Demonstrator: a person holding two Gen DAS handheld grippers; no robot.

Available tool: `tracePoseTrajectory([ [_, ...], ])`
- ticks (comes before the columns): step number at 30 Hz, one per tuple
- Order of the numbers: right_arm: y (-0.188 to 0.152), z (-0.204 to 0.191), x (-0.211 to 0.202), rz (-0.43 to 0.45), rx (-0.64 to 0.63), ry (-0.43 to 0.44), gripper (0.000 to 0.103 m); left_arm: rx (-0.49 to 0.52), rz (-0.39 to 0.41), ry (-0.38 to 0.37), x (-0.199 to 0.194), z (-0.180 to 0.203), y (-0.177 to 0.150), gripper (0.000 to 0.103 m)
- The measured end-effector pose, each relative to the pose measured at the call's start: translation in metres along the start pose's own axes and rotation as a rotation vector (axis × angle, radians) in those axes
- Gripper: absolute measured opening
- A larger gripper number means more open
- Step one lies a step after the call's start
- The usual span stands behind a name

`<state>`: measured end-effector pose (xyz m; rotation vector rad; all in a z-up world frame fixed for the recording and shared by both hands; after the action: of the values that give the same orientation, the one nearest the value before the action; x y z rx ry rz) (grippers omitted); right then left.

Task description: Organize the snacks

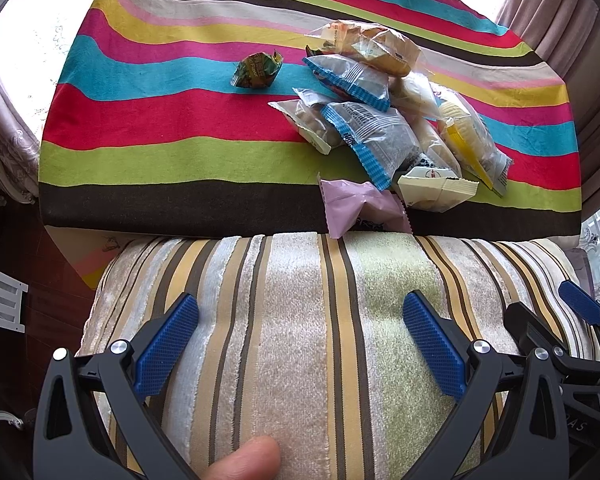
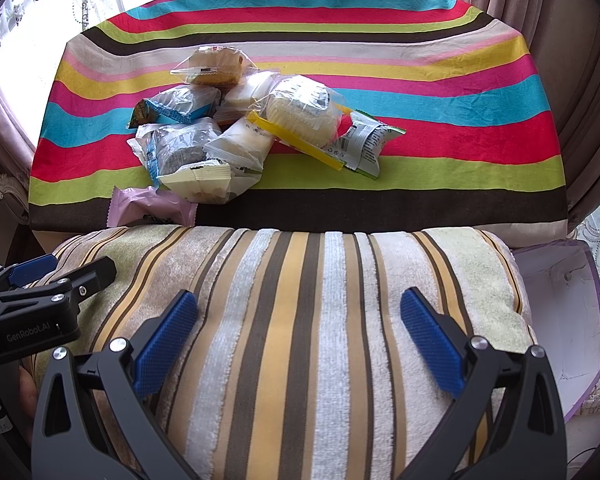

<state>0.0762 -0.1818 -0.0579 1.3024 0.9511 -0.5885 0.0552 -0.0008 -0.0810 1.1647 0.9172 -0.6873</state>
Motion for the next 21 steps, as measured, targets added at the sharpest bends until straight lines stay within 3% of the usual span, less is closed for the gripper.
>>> tracePoseTrajectory([
  [21,0.0032,-0.0018,0.0027,0.013,0.003,-0.001,0.102,0.014,0.021,0.047,-0.0054,0.0035,-0.0025,0.099],
])
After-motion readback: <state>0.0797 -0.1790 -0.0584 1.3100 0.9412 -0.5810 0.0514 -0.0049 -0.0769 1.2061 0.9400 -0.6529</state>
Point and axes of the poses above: each gripper's, at about its wrist camera, not at the fingertips, and x roughly the way its jaws point, z to its right, y to its top, the point moved 8 cm from there along x, roughly the way its jaws point, and after that the axes turned 2 degrees about z, right-handed, at the moved point
